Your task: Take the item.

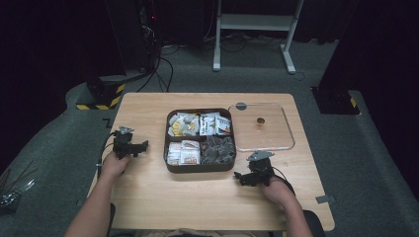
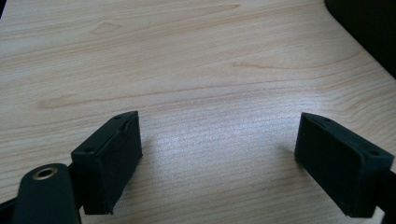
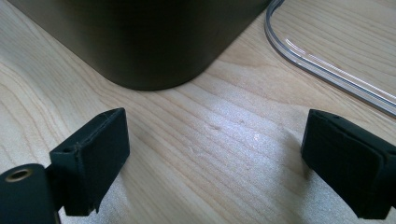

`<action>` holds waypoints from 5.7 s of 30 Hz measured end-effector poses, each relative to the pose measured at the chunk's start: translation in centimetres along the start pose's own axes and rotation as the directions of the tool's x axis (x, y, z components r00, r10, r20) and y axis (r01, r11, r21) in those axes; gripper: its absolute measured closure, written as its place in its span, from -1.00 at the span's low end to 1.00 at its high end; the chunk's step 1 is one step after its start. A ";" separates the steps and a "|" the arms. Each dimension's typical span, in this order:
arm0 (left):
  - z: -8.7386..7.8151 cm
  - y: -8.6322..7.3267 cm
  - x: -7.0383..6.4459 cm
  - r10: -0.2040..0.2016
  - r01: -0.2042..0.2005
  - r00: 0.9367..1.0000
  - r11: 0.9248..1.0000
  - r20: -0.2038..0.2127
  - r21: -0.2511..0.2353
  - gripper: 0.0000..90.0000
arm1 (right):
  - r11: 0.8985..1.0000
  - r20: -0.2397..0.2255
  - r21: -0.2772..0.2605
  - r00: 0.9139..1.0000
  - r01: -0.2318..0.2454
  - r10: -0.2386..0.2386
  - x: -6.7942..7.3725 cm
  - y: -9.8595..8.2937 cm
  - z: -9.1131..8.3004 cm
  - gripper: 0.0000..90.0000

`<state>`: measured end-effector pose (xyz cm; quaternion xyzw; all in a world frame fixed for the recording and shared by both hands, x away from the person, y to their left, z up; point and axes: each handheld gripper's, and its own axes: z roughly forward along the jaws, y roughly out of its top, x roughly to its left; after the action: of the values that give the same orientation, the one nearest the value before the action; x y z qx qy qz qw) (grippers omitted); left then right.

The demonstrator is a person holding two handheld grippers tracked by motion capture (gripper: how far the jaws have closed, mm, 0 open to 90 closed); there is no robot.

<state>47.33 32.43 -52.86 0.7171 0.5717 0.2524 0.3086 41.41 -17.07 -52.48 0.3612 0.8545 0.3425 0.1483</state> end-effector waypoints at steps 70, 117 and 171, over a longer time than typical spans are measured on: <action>-3.1 3.0 -0.3 0.006 -0.006 0.996 1.000 0.091 0.001 -0.11 | 1.000 0.001 0.000 1.000 0.000 0.000 0.0 0.0 0.0 -0.83; -6.0 7.0 -7.2 0.148 -0.124 0.930 0.988 0.336 -0.094 0.07 | 1.000 0.001 0.000 1.000 -0.001 0.001 0.0 0.0 0.0 -0.83; -1.1 7.3 -13.5 0.340 -0.376 0.858 0.926 0.385 0.022 0.44 | 1.000 0.024 0.000 0.999 -0.024 0.024 0.4 -0.5 -0.5 -0.82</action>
<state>48.39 18.28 -46.88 0.8597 0.3704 0.1360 0.3243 40.60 -17.27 -52.47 0.3754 0.8484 0.3398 0.1544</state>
